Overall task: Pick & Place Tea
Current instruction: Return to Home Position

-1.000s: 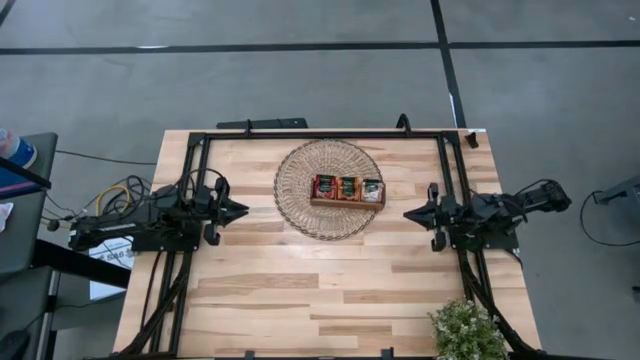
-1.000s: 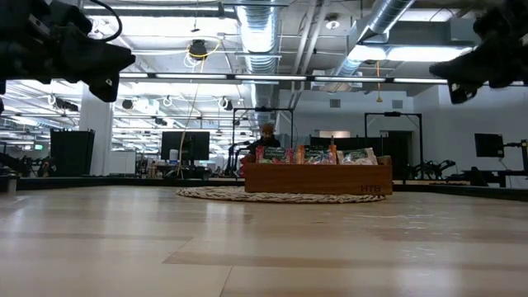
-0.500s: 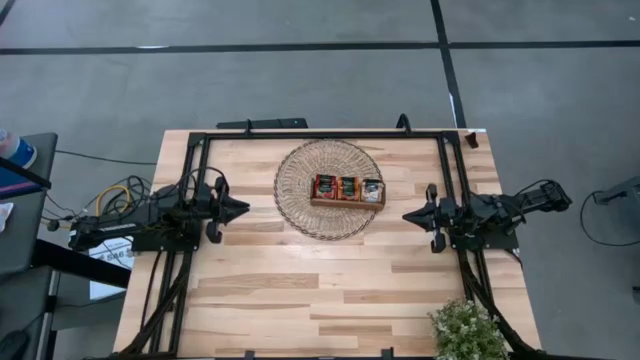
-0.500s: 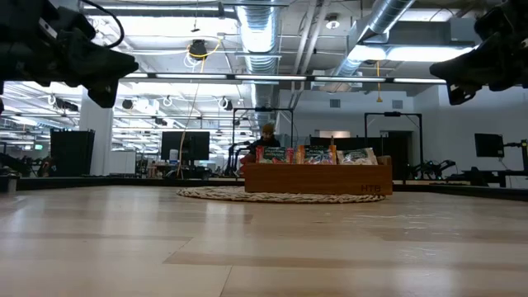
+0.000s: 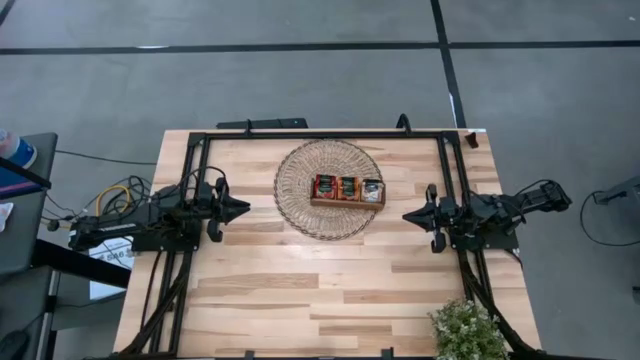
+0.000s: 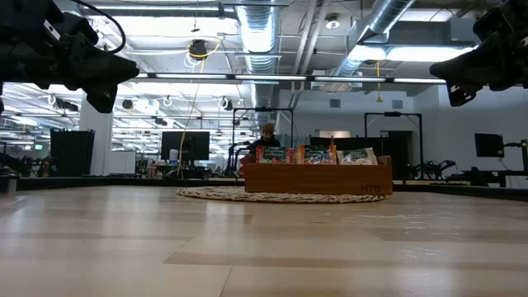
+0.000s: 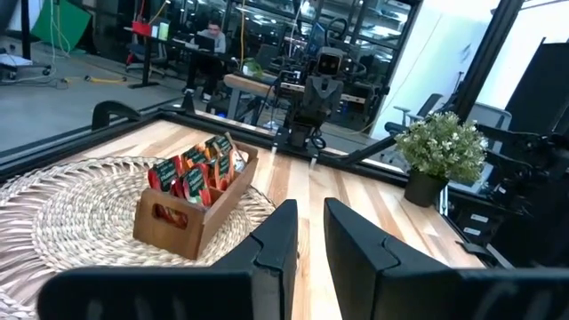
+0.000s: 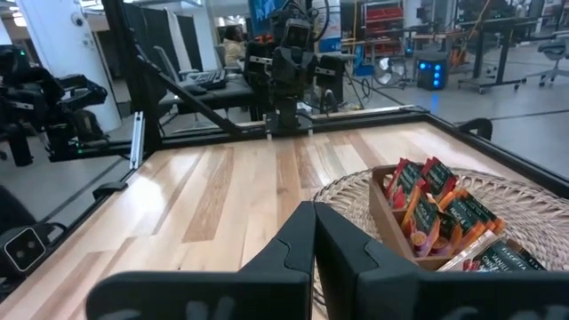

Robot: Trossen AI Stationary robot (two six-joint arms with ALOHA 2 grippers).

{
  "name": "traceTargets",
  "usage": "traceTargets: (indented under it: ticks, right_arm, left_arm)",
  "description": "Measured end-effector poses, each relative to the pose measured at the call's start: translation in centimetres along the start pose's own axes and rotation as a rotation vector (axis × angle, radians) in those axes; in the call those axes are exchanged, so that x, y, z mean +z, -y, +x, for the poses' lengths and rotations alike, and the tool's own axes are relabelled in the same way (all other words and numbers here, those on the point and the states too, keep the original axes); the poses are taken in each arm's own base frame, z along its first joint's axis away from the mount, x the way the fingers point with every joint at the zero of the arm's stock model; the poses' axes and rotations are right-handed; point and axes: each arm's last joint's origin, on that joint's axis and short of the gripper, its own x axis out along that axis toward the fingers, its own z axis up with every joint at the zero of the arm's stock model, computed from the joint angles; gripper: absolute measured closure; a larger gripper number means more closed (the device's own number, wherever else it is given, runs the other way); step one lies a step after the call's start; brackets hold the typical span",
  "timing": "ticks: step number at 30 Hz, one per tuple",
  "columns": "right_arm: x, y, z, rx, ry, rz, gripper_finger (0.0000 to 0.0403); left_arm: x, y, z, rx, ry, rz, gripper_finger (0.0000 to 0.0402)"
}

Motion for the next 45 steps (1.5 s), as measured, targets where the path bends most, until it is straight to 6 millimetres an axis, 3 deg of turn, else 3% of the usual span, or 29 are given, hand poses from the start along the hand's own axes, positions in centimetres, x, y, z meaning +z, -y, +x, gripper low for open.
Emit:
traceTargets:
  ticks: [45]
  right_arm:
    - [-0.04, 0.00, 0.01, -0.001, -0.001, 0.000, 0.0403]
  left_arm:
    - [-0.04, 0.02, 0.00, -0.008, -0.006, -0.023, 0.0351]
